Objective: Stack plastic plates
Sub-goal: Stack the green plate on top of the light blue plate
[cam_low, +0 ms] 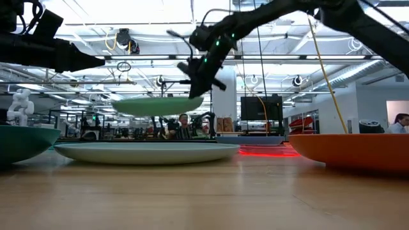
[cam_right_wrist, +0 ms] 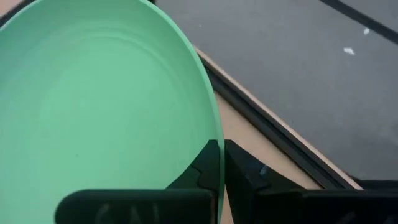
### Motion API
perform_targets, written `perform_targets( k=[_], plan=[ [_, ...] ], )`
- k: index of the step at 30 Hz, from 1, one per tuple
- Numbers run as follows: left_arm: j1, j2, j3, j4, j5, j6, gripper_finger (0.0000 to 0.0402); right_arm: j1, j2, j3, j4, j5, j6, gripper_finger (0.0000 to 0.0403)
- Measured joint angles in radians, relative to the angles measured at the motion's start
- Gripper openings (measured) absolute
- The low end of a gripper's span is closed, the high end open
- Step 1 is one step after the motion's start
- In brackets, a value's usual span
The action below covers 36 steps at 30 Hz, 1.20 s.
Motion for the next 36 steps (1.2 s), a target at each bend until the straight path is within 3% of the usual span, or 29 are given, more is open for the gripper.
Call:
perform_targets(
  k=[9,18,21,26,32,36],
  plan=[
    [0.000,0.000,0.000,0.000,0.000,-0.024,0.0113,0.110,-0.133,0.001,-0.151,-0.004,-0.079,0.0005],
    [0.000,0.000,0.000,0.000,0.000,-0.045,0.0113,0.245,-0.148,0.000,-0.289,-0.031,-0.086,0.0005],
    [0.000,0.000,0.000,0.000,0.000,-0.049,0.0113,0.286,-0.148,0.000,-0.274,-0.085,-0.086,0.0004],
    [0.000,0.000,0.000,0.000,0.000,-0.053,0.0113,0.343,-0.149,-0.013,-0.248,-0.084,-0.096,0.0004],
    [0.000,0.000,0.000,0.000,0.000,-0.066,0.0113,0.368,-0.146,-0.202,-0.100,-0.089,-0.085,0.0004],
    [0.000,0.000,0.000,0.000,0.000,-0.071,0.0113,0.351,-0.148,-0.334,0.060,-0.170,-0.065,0.0004]
  ],
)
